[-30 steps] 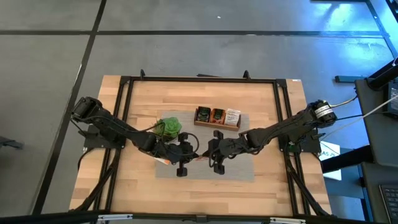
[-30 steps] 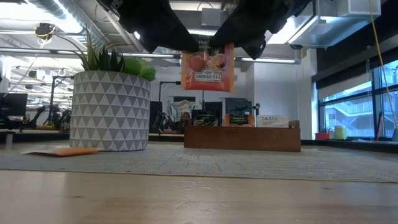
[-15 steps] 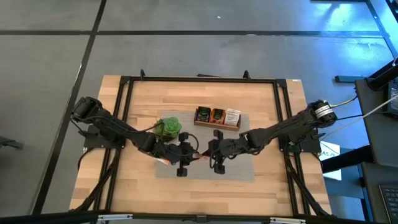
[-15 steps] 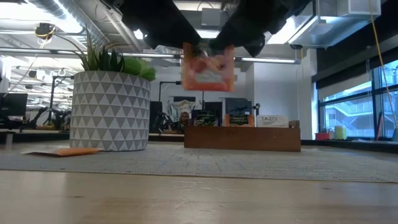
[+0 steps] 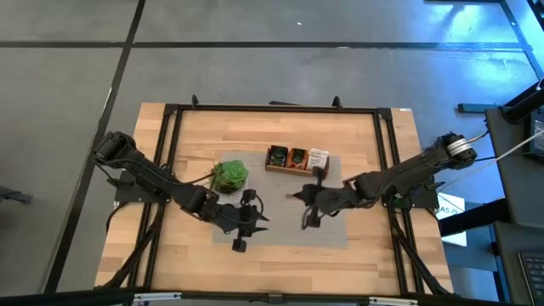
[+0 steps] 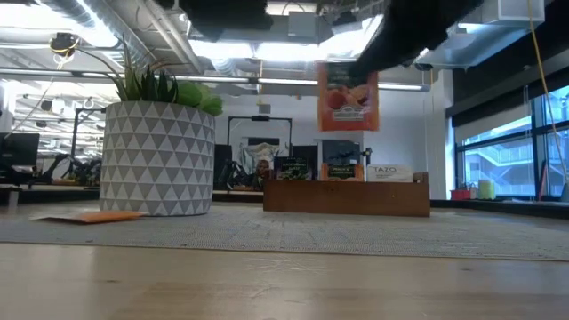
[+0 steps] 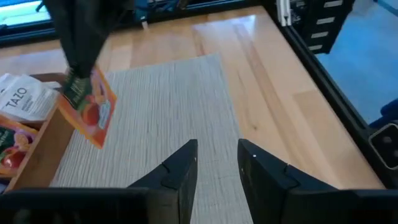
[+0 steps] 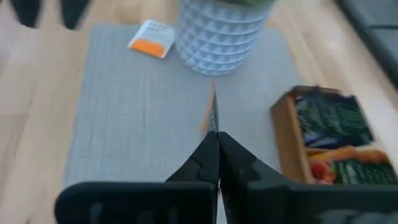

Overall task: Pick & Place Tea
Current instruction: Put the orange tea bag into the middle section of the wooden organizer

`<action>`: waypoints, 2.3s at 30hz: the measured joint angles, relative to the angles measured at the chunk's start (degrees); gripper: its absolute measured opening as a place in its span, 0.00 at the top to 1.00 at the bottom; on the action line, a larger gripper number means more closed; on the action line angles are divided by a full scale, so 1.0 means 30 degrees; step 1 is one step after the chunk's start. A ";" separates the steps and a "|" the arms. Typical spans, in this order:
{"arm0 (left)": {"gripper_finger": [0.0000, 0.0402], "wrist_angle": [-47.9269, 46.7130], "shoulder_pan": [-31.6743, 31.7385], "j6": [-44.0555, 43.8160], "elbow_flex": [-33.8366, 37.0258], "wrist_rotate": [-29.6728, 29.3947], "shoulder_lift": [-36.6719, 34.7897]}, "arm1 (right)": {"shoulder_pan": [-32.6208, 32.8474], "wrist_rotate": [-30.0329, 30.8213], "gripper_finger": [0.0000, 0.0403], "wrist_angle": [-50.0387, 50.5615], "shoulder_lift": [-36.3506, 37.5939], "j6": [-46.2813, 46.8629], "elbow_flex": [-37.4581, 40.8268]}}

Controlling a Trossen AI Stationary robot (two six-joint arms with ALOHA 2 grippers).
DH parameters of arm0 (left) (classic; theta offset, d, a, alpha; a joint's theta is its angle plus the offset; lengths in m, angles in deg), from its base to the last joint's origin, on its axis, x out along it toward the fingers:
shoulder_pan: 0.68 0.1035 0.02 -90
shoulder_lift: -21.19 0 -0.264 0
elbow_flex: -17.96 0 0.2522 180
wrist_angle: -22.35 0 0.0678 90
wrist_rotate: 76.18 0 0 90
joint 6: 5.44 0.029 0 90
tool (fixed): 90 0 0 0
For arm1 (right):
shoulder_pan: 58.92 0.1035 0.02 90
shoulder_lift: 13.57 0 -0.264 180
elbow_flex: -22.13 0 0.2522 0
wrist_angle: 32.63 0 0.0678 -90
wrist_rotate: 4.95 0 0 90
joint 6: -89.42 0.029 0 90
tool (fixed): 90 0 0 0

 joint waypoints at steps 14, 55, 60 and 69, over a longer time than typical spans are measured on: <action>0.73 0.0778 -0.0303 0.1797 0.0000 -0.0320 -0.0149 | -0.4536 0.0263 0.99 -0.4043 0.2901 -0.5173 0.4903; 0.73 0.0844 -0.0281 0.1483 0.0000 -0.0307 -0.0134 | -0.7650 -0.0584 0.92 -0.5144 -0.1416 -0.5468 0.4925; 0.72 0.0844 -0.0281 0.1483 0.0000 -0.0307 -0.0134 | -0.7650 -0.0576 0.89 -0.4703 -0.1416 -0.4926 0.4925; 0.72 0.0844 -0.0281 0.1411 0.0000 -0.0303 -0.0134 | -0.7648 -0.0402 0.71 -0.4851 -0.1416 -0.4994 0.4925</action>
